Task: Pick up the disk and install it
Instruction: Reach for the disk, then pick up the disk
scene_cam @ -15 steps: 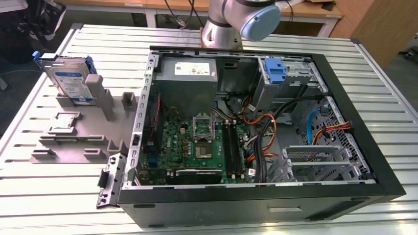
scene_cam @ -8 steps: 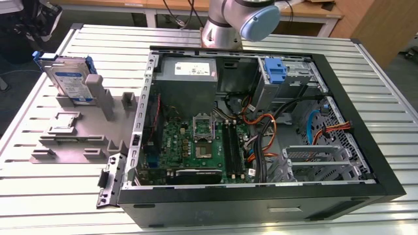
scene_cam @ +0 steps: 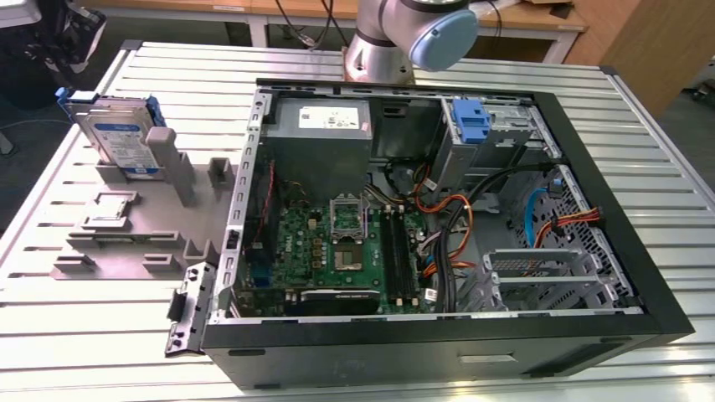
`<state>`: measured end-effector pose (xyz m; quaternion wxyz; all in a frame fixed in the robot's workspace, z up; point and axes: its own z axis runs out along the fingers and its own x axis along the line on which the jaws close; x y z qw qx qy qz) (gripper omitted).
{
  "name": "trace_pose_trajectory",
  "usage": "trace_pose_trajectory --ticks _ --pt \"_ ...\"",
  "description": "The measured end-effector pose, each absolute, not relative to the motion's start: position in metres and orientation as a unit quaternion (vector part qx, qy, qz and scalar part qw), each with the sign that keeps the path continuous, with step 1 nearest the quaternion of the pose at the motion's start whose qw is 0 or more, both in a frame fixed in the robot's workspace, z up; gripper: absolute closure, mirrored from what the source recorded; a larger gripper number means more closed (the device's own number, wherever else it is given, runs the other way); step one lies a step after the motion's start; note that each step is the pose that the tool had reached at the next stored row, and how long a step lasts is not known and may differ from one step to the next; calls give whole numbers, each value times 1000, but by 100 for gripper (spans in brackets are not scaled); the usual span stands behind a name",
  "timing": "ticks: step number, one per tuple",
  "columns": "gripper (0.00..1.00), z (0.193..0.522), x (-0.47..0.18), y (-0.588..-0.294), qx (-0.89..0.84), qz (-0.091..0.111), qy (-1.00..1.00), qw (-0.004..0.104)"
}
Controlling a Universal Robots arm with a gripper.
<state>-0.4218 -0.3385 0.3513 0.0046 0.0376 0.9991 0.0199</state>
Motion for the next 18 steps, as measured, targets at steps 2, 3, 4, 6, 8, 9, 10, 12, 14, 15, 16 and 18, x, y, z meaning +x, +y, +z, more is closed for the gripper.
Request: trace_pose_trajectory --ticks 2,3,4,6,8,9,10,12,14,15,16,18 --pt "90 351 -423 -337 36 20 999 4" --pt "90 351 -424 -337 36 20 999 4" --pt "90 350 -425 -336 36 20 999 5" --pt "90 349 -427 -335 36 20 999 5" --pt "90 349 -428 -334 36 20 999 5" --pt "90 348 -428 -333 36 20 999 5" --pt "90 348 -428 -332 36 20 999 5" --pt "90 347 -429 -331 36 20 999 4" --pt "90 347 -429 -331 36 20 999 4" --pt "90 347 -429 -331 36 20 999 4" --pt "90 347 -429 -331 36 20 999 4" --pt "90 347 -429 -331 36 20 999 4"
